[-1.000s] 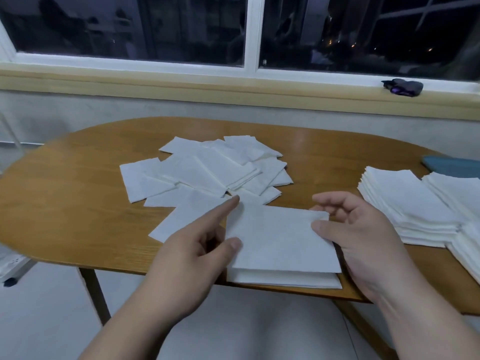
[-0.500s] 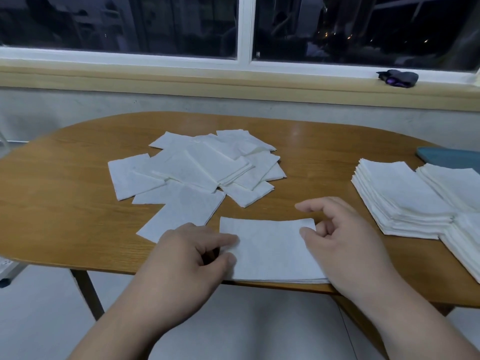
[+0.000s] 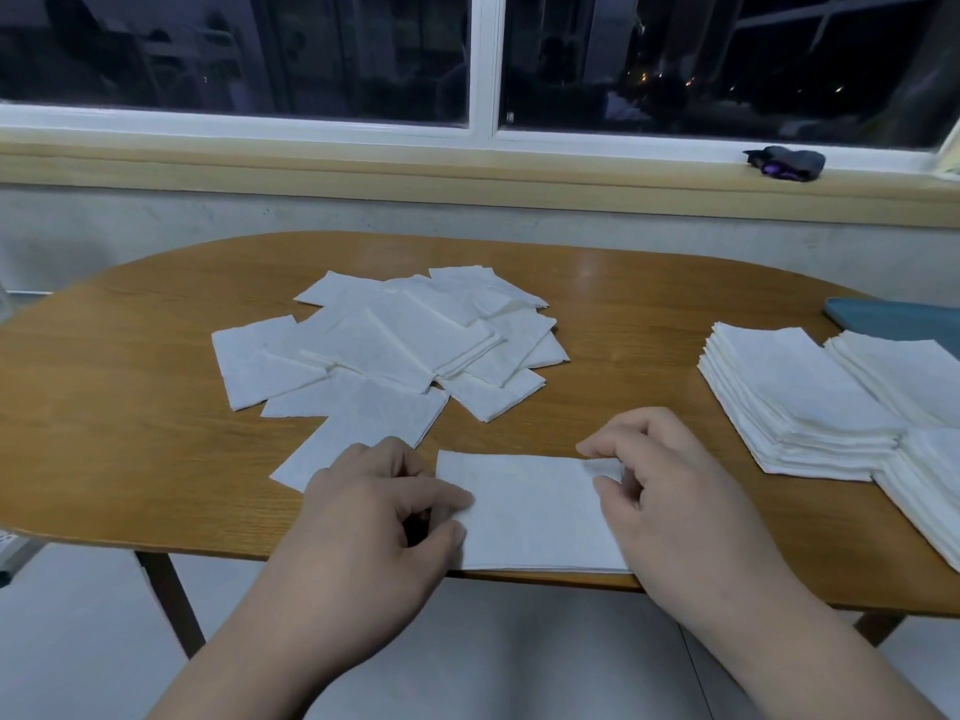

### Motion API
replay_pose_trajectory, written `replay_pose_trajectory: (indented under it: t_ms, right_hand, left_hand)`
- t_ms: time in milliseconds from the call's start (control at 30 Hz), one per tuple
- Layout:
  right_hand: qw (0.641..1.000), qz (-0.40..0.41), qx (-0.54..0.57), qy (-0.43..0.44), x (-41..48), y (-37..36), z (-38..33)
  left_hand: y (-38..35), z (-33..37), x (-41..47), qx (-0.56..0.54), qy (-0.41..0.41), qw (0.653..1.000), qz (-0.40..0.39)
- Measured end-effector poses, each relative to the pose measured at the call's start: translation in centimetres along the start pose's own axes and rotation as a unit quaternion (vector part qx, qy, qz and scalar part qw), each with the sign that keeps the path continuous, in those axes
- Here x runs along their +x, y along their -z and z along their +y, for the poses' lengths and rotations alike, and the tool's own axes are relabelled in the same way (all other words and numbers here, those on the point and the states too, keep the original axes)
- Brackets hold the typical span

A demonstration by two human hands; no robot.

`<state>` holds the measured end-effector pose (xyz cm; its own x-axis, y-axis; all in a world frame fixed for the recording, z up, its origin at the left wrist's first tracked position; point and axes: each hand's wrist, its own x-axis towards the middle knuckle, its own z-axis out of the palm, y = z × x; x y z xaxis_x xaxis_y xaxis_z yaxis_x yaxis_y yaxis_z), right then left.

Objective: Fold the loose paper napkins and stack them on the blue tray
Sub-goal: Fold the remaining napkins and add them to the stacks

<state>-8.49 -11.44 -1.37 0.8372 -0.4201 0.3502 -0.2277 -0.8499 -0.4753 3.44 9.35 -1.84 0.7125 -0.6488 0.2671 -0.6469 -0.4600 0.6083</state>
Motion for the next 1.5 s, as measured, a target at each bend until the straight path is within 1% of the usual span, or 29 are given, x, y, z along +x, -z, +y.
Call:
replay_pose_trajectory:
  t_ms: [100,167,300,600,767,1100,1500]
  right_hand:
    - [0.999,0.028,-0.036,0.028,-0.3,0.2,0.4]
    - [0.998,0.032,-0.033,0.051,-0.6,0.4,0.7]
    - [0.995,-0.015,-0.028,0.094,-0.9,0.2,1.2]
    - [0.995,-0.043,-0.032,0.082,-1.0,0.2,1.6]
    - [0.994,-0.042,-0.033,0.092,-1.1,0.1,1.7]
    - [0.995,-0.042,-0.04,0.077,-1.0,0.0,1.7]
    - [0.995,-0.045,-0.046,0.07,-1.0,-0.1,1.6]
  left_hand:
    - [0.1,0.1,-0.1,-0.005,-0.024,1.0,0.005]
    - [0.1,0.0,0.0,0.008,-0.048,0.999,-0.007]
    - [-0.2,-0.3,0.1,0.034,-0.069,0.997,-0.026]
    - [-0.3,-0.3,0.0,0.063,-0.069,0.995,-0.023]
    - [-0.3,-0.3,-0.2,0.086,-0.076,0.993,-0.014]
    - [-0.6,-0.4,-0.3,0.104,-0.099,0.989,0.02]
    - [-0.7,-0.6,-0.2,0.094,-0.084,0.992,0.014]
